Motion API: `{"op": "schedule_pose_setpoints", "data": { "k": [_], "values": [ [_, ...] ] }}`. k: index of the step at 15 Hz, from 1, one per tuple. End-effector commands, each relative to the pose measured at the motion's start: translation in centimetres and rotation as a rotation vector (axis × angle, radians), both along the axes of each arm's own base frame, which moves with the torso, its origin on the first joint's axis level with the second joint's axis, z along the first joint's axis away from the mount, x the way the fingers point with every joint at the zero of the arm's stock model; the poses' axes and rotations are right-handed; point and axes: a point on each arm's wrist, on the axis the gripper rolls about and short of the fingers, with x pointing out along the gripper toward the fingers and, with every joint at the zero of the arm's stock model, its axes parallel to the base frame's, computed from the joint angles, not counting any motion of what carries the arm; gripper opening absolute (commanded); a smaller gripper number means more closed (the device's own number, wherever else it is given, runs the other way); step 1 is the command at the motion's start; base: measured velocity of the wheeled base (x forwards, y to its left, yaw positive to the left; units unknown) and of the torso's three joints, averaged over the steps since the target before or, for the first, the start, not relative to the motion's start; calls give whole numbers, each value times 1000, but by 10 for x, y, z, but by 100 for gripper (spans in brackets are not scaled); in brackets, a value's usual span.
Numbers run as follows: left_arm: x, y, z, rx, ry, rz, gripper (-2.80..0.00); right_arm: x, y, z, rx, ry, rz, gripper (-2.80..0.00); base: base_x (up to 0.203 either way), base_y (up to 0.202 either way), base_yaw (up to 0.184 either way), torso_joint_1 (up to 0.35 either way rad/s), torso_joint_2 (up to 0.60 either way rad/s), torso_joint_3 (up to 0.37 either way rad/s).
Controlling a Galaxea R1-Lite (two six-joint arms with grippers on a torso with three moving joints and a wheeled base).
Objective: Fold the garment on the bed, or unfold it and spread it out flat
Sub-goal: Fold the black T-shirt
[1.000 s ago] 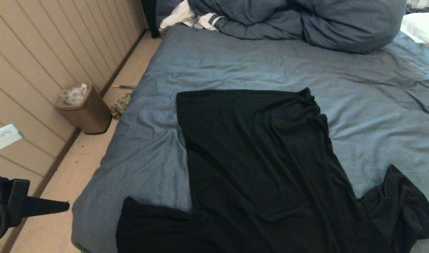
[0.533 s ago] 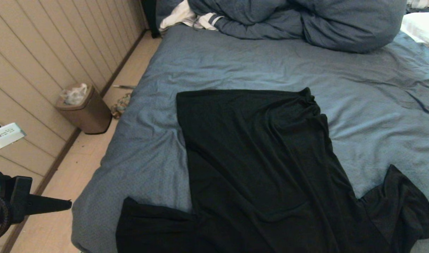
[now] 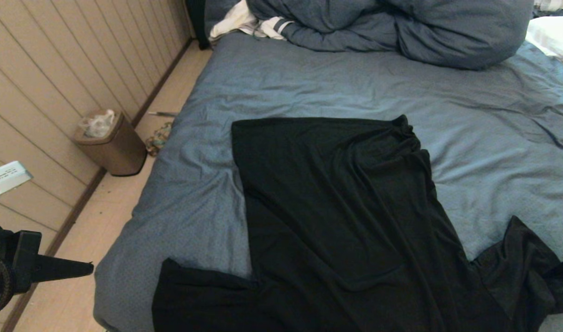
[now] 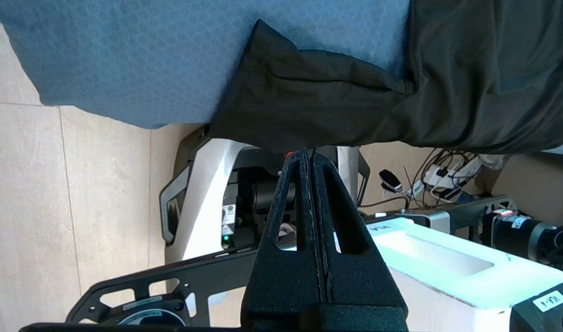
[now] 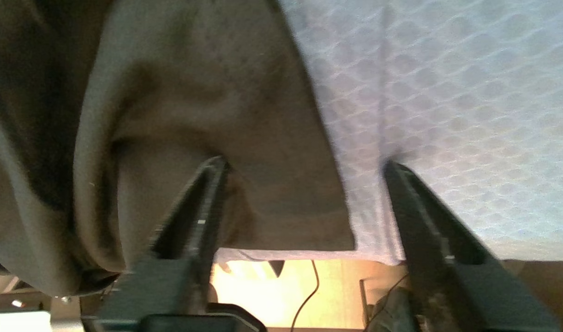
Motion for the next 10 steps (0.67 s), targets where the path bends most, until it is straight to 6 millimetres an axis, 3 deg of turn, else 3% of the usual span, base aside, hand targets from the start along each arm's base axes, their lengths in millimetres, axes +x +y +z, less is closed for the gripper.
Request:
{"op": "schedule_pose_setpoints", "data": {
  "k": [1,2,5,10],
  "values": [
    [-1,0,0,-2,2,1,-280,0,3,-4,19,14,6,-231,0,0,0,0,0,0],
    [-2,0,0,-2,2,1,-280,0,5,-6,25,19,10,-280,0,0,0,0,0,0],
    [-2,0,0,-2,0,0,-280,-1,8,-1,25,-2,15,-280,0,0,0,0,0,0],
    [-3,0,1,-4,-2,1,-280,-20,10,27,-34,-87,-19,-280,0,0,0,0,0,0]
  ]
}}
